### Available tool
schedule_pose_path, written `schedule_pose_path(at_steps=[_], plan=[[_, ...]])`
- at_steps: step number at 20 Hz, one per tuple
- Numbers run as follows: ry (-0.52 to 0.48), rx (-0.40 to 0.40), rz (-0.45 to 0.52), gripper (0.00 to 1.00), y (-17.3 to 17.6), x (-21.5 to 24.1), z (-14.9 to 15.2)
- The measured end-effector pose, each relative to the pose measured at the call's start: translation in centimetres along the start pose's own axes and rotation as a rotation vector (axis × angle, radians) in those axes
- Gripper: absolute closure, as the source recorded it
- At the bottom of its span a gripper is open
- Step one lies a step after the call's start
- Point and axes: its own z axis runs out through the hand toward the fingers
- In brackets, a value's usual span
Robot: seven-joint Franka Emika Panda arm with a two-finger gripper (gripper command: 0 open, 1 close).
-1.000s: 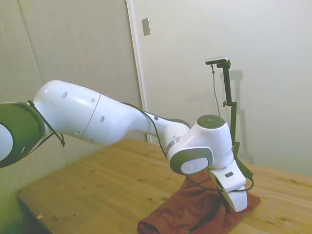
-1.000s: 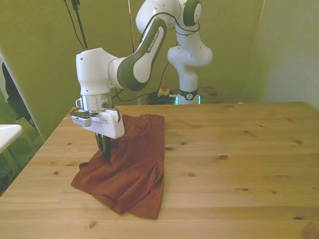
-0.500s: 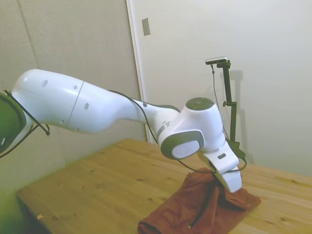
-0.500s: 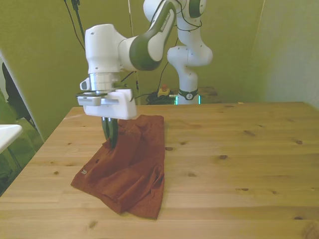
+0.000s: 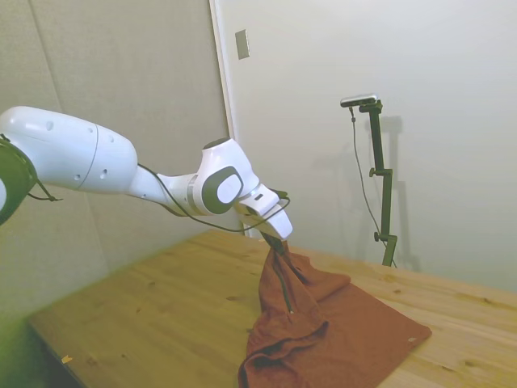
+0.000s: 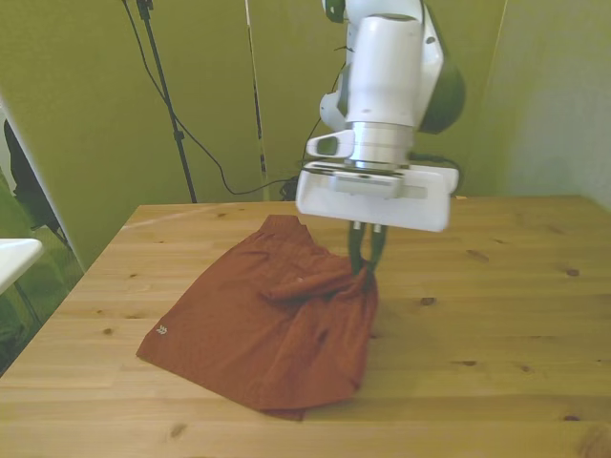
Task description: Unfold the shorts
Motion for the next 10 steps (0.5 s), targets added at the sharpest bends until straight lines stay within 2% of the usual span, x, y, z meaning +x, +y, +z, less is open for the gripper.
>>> schedule_pose_path(at_steps=[4, 5, 10], plan=[[0.034, -0.023, -0.073, 1.00, -3.9, -4.1, 2.7], [0.036, -0.029, -0.084, 0.00, -4.5, -4.7, 3.4], [0.021, -0.071, -0.113, 0.00, -5.6, -6.2, 5.7]])
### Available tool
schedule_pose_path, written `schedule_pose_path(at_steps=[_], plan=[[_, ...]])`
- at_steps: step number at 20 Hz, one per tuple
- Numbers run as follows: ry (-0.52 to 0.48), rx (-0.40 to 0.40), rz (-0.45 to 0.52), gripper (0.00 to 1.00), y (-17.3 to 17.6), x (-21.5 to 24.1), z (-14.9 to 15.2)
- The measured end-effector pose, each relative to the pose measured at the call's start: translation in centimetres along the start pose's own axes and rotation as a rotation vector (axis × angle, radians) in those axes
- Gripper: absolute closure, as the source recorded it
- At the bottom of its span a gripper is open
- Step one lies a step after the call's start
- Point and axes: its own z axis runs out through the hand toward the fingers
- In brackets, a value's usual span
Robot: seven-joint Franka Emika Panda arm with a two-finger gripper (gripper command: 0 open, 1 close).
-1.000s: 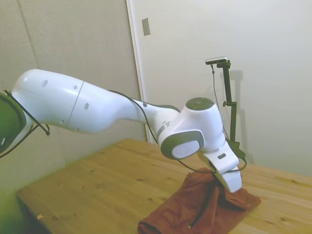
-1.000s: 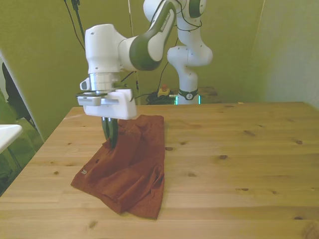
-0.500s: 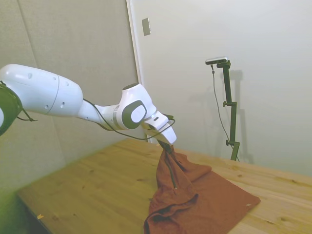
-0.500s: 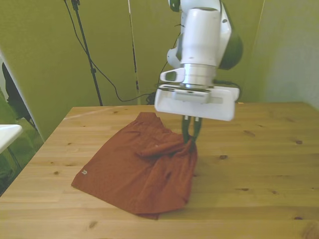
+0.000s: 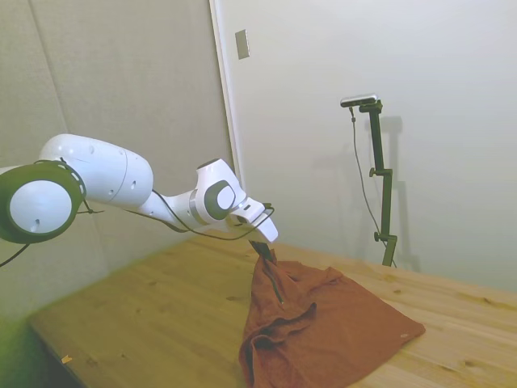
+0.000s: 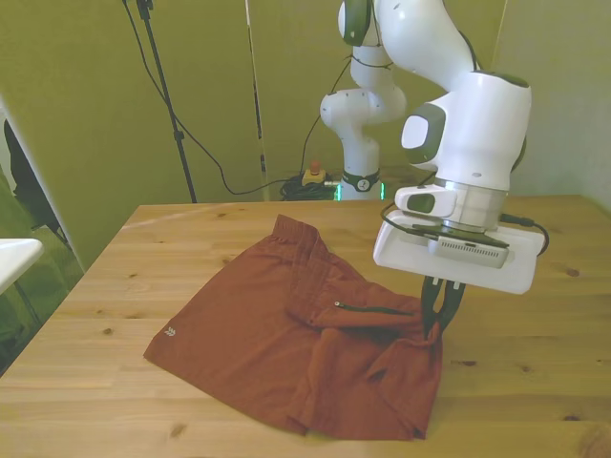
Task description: Unfold the shorts
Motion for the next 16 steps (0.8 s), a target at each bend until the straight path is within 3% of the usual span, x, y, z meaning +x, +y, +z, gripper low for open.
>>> schedule_pose_path(at_steps=[5, 10, 16], plan=[[-0.012, -0.019, -0.031, 0.00, -0.4, -0.4, -0.3], [-0.024, -0.042, -0.070, 0.00, 0.1, 0.8, -3.3], [-0.041, -0.107, -0.156, 0.00, 6.0, 6.2, -6.6]])
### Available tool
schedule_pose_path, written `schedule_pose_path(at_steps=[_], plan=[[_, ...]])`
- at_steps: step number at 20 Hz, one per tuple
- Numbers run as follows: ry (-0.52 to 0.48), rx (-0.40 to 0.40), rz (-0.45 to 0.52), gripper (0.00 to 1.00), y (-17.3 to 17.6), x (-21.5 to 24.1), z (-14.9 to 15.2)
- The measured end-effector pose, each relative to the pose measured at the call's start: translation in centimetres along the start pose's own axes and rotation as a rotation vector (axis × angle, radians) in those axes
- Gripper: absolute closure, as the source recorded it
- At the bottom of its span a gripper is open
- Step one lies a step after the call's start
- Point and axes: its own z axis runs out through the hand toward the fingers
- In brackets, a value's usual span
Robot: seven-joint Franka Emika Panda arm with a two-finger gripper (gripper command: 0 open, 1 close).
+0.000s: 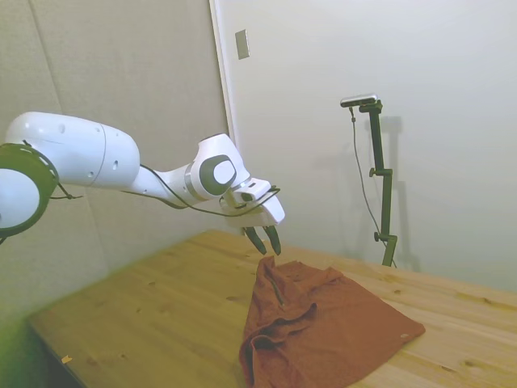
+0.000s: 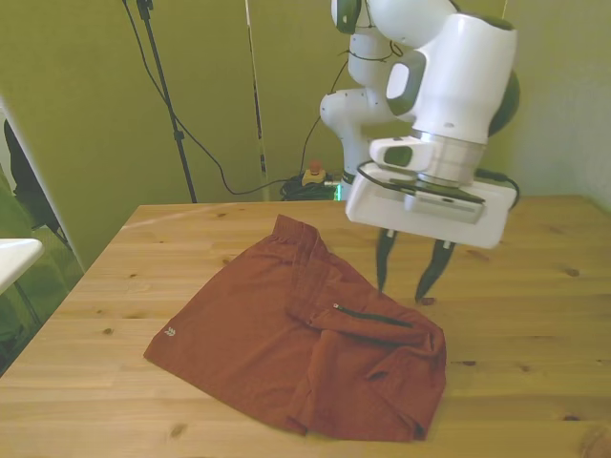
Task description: Unfold the shorts
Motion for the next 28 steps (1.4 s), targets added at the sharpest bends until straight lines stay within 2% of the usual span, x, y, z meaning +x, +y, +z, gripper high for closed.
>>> schedule_pose_path(at_steps=[3, 6, 13, 16, 23, 28], plan=[[-0.011, -0.024, -0.050, 0.00, 4.8, 2.4, 0.9], [-0.052, 0.008, -0.117, 0.00, 8.3, 4.0, 3.3], [-0.183, 0.123, -0.234, 0.00, 12.4, 5.9, 7.0], [-0.215, 0.140, -0.254, 0.00, 13.1, 6.6, 8.3], [-0.245, 0.128, -0.260, 0.00, 12.3, 7.6, 10.7], [-0.267, 0.122, -0.261, 0.00, 12.1, 7.6, 11.4]])
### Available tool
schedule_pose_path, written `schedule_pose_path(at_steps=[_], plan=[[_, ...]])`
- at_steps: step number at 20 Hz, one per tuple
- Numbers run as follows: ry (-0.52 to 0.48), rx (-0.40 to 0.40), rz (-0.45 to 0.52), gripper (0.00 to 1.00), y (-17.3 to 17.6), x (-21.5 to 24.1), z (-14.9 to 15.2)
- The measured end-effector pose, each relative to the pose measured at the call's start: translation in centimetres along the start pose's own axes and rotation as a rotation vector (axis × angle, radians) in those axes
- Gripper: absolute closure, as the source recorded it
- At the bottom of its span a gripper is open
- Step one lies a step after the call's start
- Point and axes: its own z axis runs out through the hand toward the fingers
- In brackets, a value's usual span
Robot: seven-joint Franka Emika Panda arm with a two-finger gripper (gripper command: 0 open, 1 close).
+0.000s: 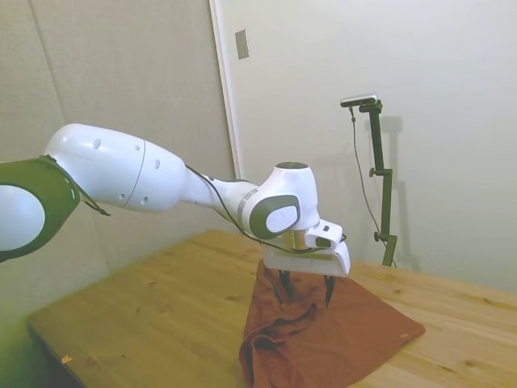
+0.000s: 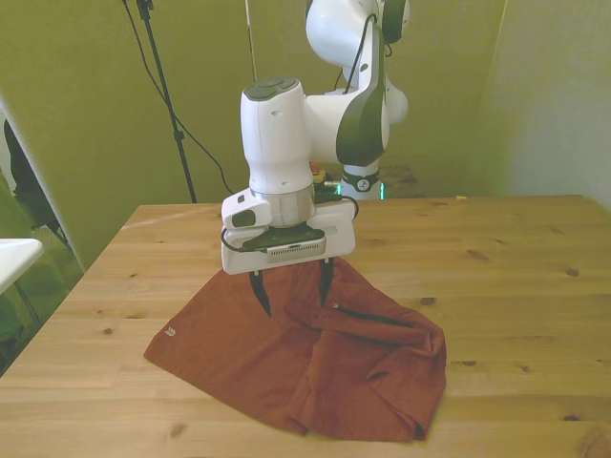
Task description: Unfold the shorts
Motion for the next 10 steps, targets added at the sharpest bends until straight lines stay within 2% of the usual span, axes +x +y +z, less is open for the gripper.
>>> schedule_pose_path(at_steps=[1, 10], plan=[[-0.004, -0.001, 0.001, 1.00, 0.0, 0.0, 0.1], [-0.040, 0.008, 0.008, 1.00, -0.3, 0.2, 1.8]])
